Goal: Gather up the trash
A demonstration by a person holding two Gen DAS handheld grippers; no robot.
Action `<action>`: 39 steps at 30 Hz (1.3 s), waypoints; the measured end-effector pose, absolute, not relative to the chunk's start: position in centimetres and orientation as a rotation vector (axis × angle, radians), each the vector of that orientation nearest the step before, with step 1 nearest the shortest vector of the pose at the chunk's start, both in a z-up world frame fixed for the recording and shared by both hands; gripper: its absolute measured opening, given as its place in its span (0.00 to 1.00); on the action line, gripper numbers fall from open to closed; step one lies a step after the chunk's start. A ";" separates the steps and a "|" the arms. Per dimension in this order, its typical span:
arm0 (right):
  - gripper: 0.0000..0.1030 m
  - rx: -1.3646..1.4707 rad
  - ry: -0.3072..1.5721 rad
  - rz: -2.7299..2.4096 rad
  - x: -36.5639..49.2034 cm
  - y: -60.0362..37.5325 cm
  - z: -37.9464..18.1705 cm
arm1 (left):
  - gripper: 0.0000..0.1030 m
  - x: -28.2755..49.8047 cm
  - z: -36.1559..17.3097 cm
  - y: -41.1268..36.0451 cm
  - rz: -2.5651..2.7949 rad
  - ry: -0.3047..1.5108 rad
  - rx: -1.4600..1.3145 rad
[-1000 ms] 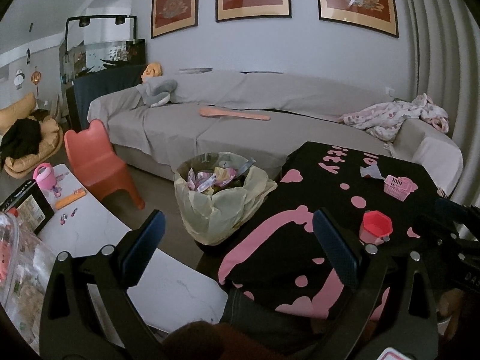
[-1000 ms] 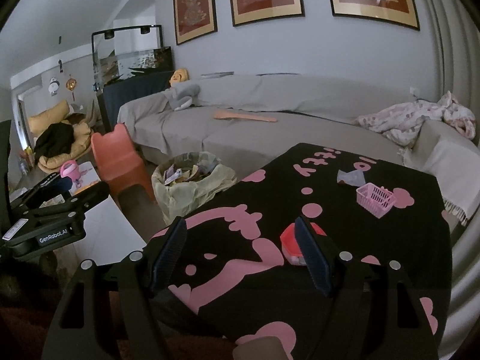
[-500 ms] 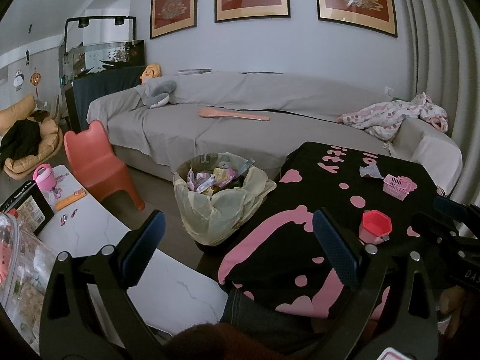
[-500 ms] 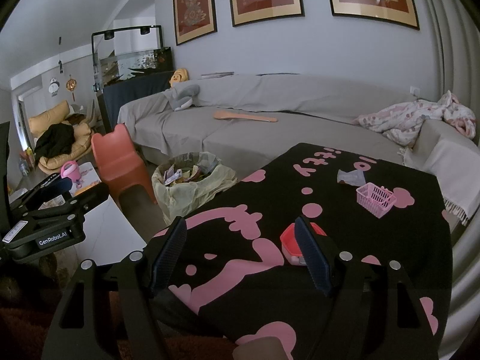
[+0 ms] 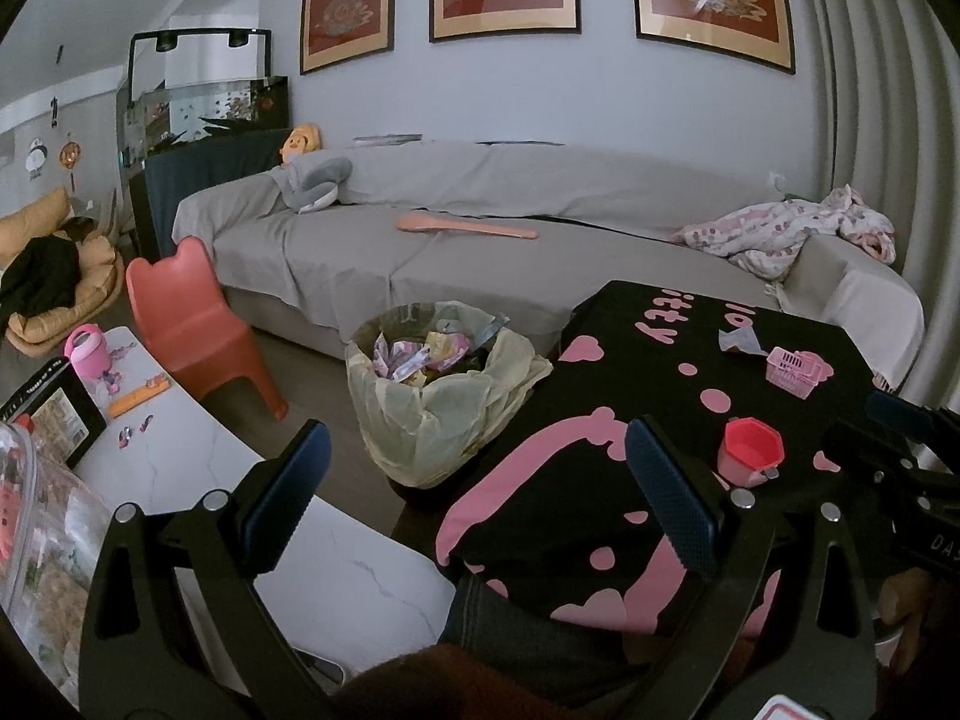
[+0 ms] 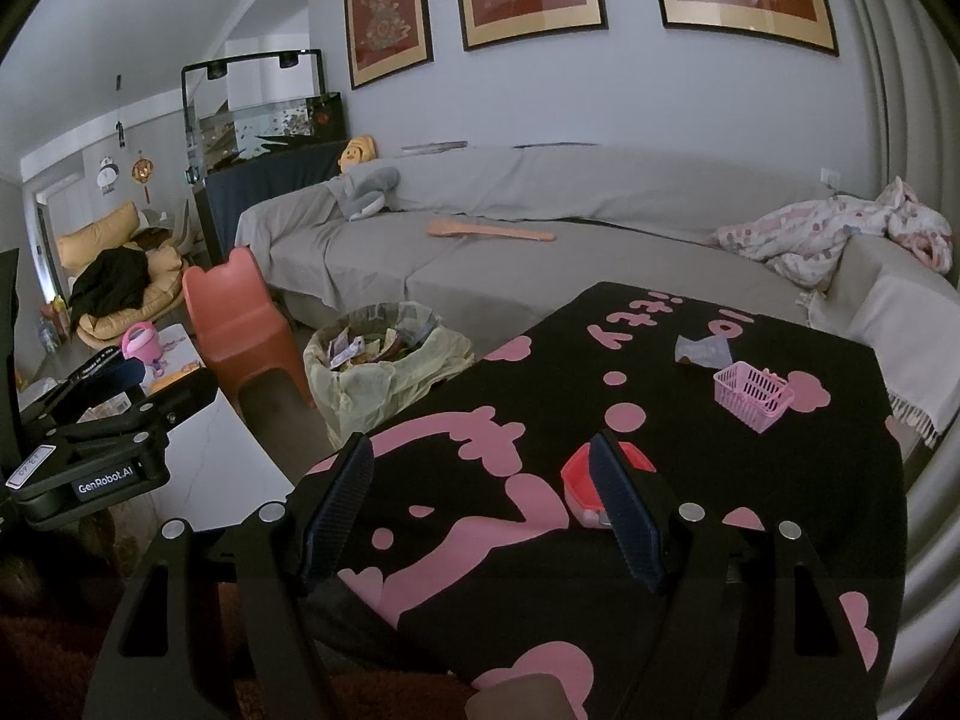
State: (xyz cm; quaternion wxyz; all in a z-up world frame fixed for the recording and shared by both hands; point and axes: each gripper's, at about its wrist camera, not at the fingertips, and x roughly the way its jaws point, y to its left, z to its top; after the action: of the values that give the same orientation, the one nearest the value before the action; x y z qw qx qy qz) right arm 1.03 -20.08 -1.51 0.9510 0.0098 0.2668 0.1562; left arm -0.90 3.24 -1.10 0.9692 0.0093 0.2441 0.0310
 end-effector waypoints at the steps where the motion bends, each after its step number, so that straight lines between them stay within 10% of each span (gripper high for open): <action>1: 0.68 0.021 0.542 0.317 1.0 -20.1 -1.5 | 0.91 -0.9 -1.1 3.2 0.062 0.493 0.019; 39: 0.68 0.022 0.549 0.316 1.1 -20.2 -1.5 | 0.91 -0.9 -1.4 3.1 0.039 0.490 0.024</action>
State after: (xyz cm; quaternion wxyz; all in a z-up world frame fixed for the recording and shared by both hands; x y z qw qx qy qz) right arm 1.14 -20.17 -1.51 0.9501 0.0107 0.2701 0.1555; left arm -0.91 3.14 -1.35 0.9699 0.0119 0.2424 0.0192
